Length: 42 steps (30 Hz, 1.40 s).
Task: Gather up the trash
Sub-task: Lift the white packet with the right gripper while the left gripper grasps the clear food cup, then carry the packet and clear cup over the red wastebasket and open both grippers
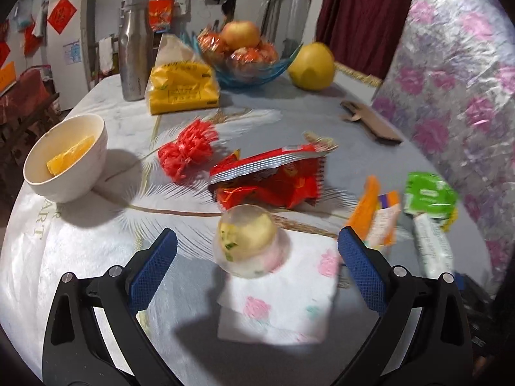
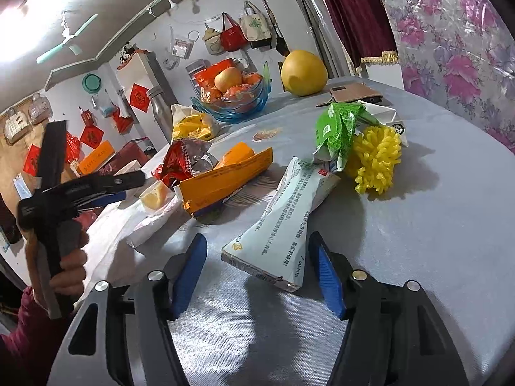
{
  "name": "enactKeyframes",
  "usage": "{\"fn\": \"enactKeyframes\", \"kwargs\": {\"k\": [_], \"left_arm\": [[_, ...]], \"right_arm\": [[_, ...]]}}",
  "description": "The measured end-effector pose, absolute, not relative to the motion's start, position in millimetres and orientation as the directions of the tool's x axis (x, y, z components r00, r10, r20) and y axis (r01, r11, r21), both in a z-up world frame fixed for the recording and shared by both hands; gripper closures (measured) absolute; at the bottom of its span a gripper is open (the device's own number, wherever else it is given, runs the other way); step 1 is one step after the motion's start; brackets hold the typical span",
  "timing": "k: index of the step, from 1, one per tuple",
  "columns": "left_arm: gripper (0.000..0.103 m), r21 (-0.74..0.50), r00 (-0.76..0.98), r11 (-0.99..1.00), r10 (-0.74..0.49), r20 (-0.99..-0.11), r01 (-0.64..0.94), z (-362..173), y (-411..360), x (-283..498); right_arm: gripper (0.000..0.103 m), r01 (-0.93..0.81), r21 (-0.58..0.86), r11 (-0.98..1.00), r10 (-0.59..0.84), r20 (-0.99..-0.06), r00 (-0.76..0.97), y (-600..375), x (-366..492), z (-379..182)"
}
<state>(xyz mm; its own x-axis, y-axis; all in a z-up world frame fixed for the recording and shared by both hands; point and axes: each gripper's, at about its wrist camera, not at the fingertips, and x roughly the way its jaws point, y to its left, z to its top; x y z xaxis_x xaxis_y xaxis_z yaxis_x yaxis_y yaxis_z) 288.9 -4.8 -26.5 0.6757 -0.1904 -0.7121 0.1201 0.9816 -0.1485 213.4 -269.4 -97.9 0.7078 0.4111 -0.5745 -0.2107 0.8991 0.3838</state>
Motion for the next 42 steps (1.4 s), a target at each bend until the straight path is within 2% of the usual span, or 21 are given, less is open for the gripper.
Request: {"fn": "enactKeyframes", "kwargs": {"k": [2,4,6,7,15,22,24,25,30,42], "left_arm": [[0.014,-0.153,0.646,0.983,-0.184,-0.74,0.105,-37,-3,299],[0.036,-0.166,0.617,0.981,-0.193,-0.763,0.101,-46,-1,305],[0.048,-0.182,0.599,0.979,-0.202,-0.775,0.095,-50,1,308],[0.049,-0.184,0.608,0.978,-0.206,-0.767,0.099,-49,2,308],[0.049,-0.151,0.661,0.981,-0.191,-0.726,0.118,-40,-2,292],[0.049,-0.176,0.688,0.977,-0.212,-0.694,0.124,-34,9,265],[0.049,-0.178,0.692,0.976,-0.215,-0.689,0.125,-32,13,255],[0.049,-0.175,0.698,0.976,-0.212,-0.684,0.125,-31,16,249],[0.049,-0.189,0.716,0.974,-0.223,-0.661,0.128,-25,23,225],[0.049,-0.228,0.729,0.963,-0.261,-0.633,0.147,-22,28,181]], "right_arm": [[0.038,-0.211,0.386,0.898,0.413,-0.574,0.708,-270,213,-98],[0.038,-0.211,0.39,0.896,0.415,-0.572,0.707,-269,213,-98],[0.038,-0.211,0.39,0.896,0.415,-0.572,0.708,-268,213,-98],[0.038,-0.21,0.386,0.898,0.412,-0.573,0.709,-269,213,-98],[0.038,-0.203,0.38,0.903,0.404,-0.583,0.705,-269,214,-97],[0.039,-0.184,0.413,0.892,0.415,-0.586,0.695,-275,215,-97],[0.045,-0.17,0.392,0.904,0.39,-0.599,0.7,-273,214,-96],[0.058,-0.171,0.388,0.906,0.39,-0.604,0.695,-272,213,-96],[0.058,-0.178,0.38,0.908,0.388,-0.599,0.7,-267,206,-90],[0.058,-0.227,0.324,0.919,0.372,-0.516,0.771,-259,154,-36]]}}
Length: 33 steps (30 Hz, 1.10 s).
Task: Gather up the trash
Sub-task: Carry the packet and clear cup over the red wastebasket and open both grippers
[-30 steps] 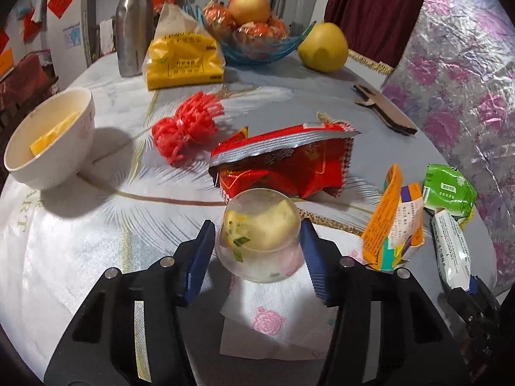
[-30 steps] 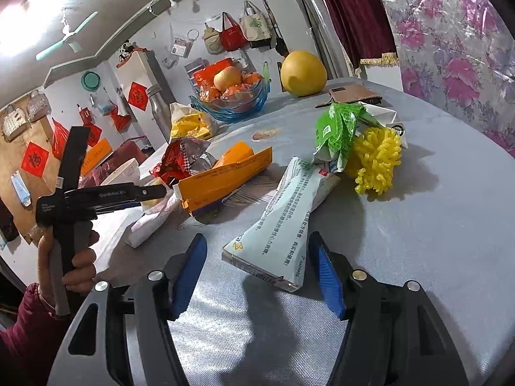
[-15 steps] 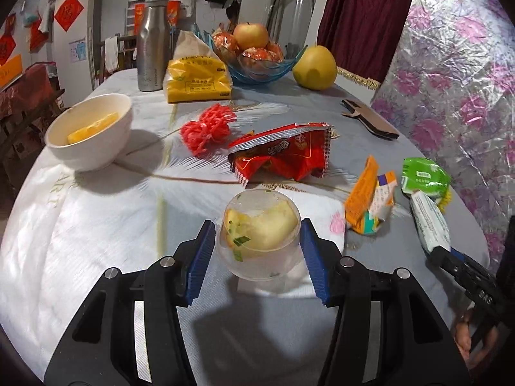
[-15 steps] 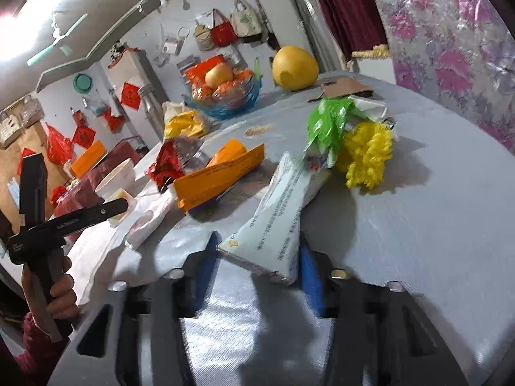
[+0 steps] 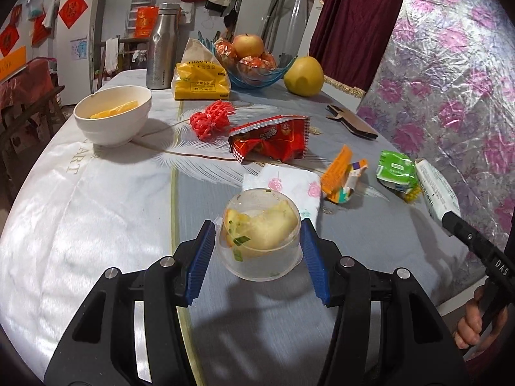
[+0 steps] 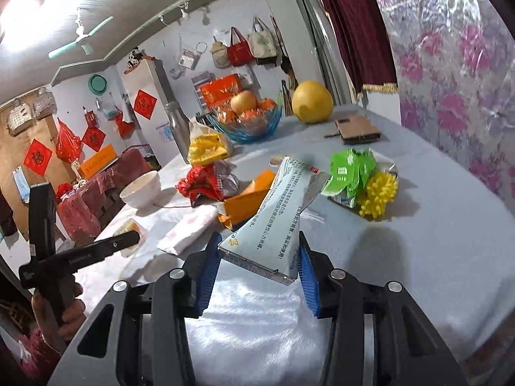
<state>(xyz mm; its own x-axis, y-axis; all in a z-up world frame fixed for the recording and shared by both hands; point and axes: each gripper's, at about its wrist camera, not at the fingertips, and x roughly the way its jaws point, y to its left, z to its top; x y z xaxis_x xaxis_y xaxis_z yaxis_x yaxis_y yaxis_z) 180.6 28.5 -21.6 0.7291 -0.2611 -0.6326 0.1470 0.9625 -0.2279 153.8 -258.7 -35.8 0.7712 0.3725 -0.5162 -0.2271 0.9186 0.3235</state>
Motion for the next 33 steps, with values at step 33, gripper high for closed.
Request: {"fn": "enactKeyframes", "kwargs": {"k": [33], "left_arm": [[0.049,-0.224,0.722,0.914,-0.404,-0.562,0.337,9,-40,67]], "right_arm": [[0.058,-0.054,0.314,0.948,0.201,-0.459,0.865,-367,-5,-9]]}}
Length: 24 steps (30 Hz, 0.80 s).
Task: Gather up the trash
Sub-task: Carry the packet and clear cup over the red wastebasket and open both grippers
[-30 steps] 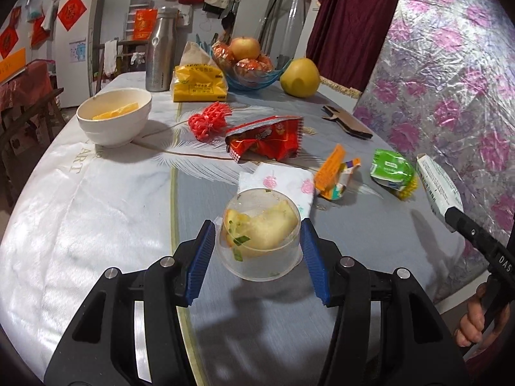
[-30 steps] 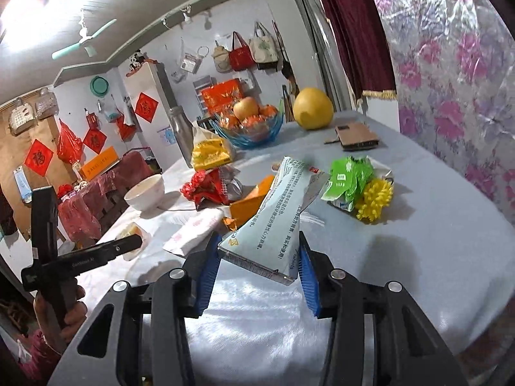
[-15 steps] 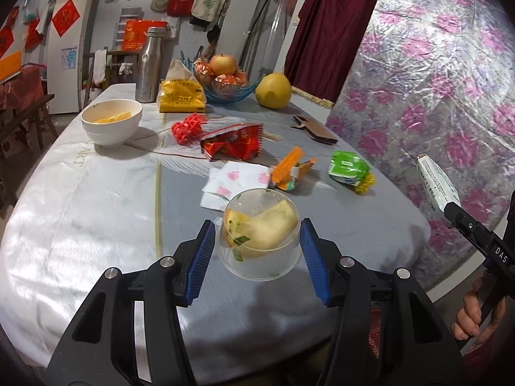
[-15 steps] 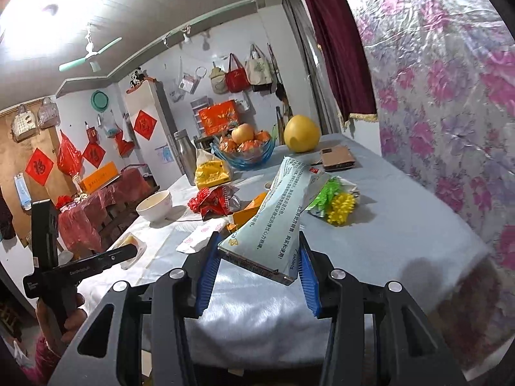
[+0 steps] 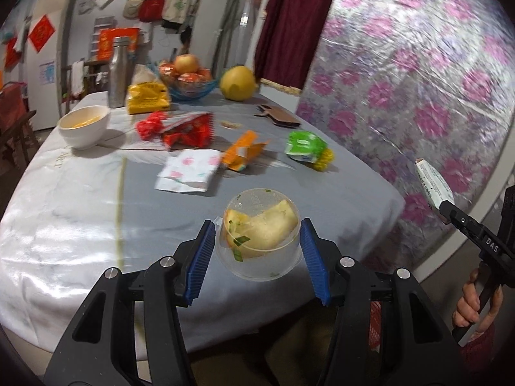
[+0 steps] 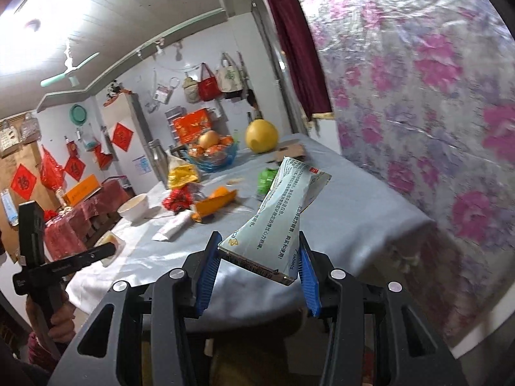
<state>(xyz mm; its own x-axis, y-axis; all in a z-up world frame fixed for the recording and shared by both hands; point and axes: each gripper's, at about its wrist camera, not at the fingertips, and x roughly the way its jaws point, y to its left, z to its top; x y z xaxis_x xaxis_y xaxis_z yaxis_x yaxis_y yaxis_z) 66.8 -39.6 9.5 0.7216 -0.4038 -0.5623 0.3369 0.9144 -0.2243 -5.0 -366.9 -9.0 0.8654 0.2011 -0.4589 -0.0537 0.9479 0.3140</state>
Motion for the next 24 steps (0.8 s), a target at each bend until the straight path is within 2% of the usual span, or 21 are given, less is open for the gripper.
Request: {"fn": "enactKeyframes", "kwargs": {"k": [15,24], "left_arm": [[0.049,-0.193,0.557,0.817,-0.523,-0.645,0.544,-14,-158,61],[0.049,-0.179,0.443,0.729,-0.571,-0.691,0.661,-33,-236,58]], "right_arm": [[0.058,0.135,0.283,0.95,0.064,-0.597,0.799,-452,-40,-68],[0.057,0.246,0.279,0.928,0.046,-0.743,0.668,-491,-53,-144]]}}
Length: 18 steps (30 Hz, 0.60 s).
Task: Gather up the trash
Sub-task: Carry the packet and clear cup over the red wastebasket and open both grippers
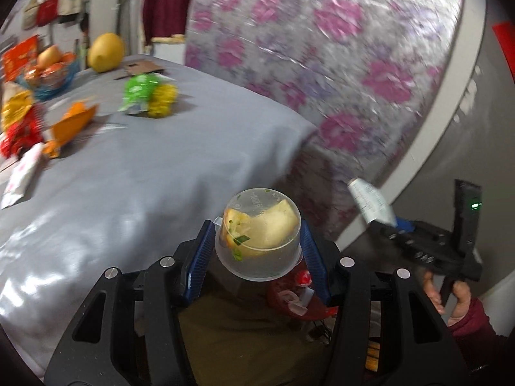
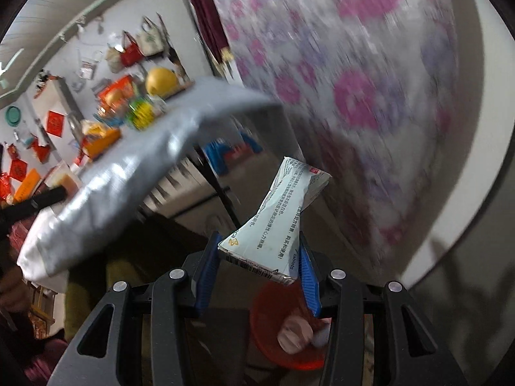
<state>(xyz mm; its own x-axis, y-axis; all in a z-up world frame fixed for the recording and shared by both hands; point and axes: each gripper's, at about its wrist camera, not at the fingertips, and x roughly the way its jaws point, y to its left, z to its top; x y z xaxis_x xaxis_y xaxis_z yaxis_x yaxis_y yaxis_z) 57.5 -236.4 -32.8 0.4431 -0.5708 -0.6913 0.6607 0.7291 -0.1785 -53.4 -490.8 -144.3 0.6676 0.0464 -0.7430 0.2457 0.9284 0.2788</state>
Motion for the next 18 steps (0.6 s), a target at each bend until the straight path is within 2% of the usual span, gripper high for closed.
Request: {"fn": "enactKeyframes", "kwargs": {"k": [1,3,4,18], "left_arm": [[0.049,-0.174,0.43,0.717,-0.574,-0.697,0.675,-36,-247,57],[0.049,-0.169,0.41,0.702,-0.575,-0.708,0.692,-40,-261,56],[0.049,-0.165,0.396,0.691,-0.574,-0.716,0.704,-44,-271,55],[0.049,-0.17,0.216,0.551,-0.566,-0.796,0.817,-87,-355,40]], "right_arm": [[0.057,0.254,0.279,0.926,0.051,-0.759,0.649,-493,-53,-154],[0.047,0.282,0.306,0.909,0.069,-0.78,0.622,-500,-53,-172],[0.046,0.291,0.319,0.902,0.076,-0.78,0.621,-504,-54,-176],[0.041,0.364,0.37,0.854,0.008,-0.71,0.704,-544,-76,-158]]}}
